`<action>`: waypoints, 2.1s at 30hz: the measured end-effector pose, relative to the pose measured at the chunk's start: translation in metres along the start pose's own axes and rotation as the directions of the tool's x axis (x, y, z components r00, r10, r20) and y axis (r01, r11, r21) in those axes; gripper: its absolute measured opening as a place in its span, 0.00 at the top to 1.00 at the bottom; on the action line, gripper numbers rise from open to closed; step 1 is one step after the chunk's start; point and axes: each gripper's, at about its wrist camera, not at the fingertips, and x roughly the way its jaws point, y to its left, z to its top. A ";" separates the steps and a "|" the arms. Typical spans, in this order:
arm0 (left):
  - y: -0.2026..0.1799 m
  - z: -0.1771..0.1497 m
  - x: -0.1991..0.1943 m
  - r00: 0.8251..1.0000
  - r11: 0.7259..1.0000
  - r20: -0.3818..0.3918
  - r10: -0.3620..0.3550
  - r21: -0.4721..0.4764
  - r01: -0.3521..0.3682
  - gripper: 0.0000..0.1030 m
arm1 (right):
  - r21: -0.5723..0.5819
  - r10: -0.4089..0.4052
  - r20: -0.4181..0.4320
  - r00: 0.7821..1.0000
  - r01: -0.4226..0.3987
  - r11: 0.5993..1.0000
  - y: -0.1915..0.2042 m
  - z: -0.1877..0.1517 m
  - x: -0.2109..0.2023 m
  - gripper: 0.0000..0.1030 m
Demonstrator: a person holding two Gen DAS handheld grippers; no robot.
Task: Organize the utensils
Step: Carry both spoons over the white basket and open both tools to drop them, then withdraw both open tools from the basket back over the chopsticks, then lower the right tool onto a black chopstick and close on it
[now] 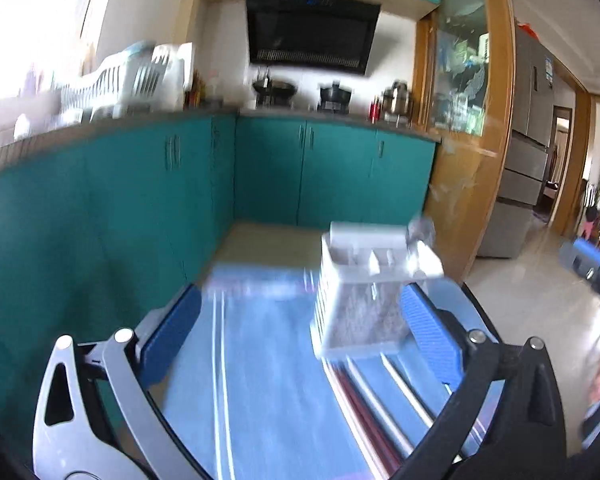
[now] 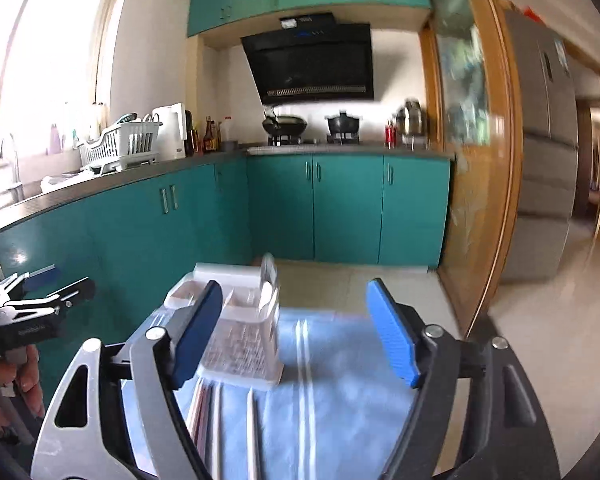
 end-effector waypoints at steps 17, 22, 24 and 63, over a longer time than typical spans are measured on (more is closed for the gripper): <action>-0.024 -0.089 0.007 0.989 0.998 -0.137 0.050 0.054 -0.042 0.05 | -0.027 -0.010 -0.136 0.991 0.006 1.000 0.003 -0.088 -0.011 0.28; -0.025 -0.090 0.010 0.987 0.998 -0.157 0.037 0.053 -0.029 0.05 | -0.042 -0.006 -0.121 0.993 0.001 0.999 0.002 -0.087 -0.013 0.28; -0.027 -0.091 0.010 0.987 0.996 -0.149 0.054 0.073 -0.043 0.05 | -0.043 -0.009 -0.124 0.992 0.004 0.999 0.001 -0.087 -0.013 0.28; 0.018 -0.069 0.024 0.987 0.996 -0.137 0.086 -0.009 -0.088 0.14 | -0.157 0.010 -0.557 0.830 -0.117 0.981 0.033 -0.113 0.204 0.86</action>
